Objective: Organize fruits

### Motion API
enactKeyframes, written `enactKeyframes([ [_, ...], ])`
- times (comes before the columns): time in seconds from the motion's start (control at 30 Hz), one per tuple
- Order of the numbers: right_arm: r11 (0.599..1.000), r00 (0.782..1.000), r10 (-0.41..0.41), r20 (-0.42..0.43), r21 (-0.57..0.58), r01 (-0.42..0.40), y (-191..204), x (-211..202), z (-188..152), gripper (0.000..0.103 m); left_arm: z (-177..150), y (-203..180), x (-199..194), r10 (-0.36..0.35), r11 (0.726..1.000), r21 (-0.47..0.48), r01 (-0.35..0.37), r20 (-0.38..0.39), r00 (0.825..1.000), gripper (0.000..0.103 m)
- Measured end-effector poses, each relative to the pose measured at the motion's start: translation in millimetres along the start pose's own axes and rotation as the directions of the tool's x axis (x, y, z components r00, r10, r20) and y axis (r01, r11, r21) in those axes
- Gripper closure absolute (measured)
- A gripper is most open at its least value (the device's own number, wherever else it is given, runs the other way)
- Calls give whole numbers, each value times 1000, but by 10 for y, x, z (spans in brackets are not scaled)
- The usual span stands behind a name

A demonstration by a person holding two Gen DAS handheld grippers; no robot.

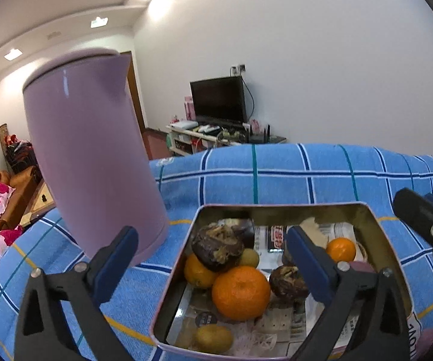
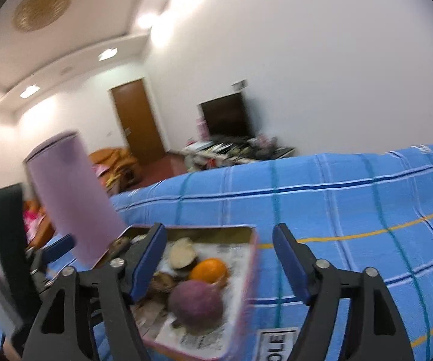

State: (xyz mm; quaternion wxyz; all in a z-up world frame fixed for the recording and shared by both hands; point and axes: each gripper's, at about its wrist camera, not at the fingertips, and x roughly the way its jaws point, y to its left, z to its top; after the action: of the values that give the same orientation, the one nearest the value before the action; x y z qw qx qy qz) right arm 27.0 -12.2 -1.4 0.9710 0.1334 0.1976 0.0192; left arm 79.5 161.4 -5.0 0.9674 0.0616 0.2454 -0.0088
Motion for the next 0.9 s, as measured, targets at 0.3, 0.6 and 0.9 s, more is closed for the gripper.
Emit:
enactKeyframes([
  [0.3, 991, 963, -112, 244, -43, 126, 106, -294, 4, 13, 6, 50, -104, 48, 998, -52, -44, 85, 995, 0],
  [0.6, 984, 978, -65, 200, -150, 96, 308, -367, -45, 13, -48, 109, -235, 23, 996, -84, -14, 112, 993, 0],
  [0.9, 985, 975, -54, 217, -146, 87, 245, -685, -157, 13, -152, 14, -539, -10, 1000, -13, 12, 176, 984, 0],
])
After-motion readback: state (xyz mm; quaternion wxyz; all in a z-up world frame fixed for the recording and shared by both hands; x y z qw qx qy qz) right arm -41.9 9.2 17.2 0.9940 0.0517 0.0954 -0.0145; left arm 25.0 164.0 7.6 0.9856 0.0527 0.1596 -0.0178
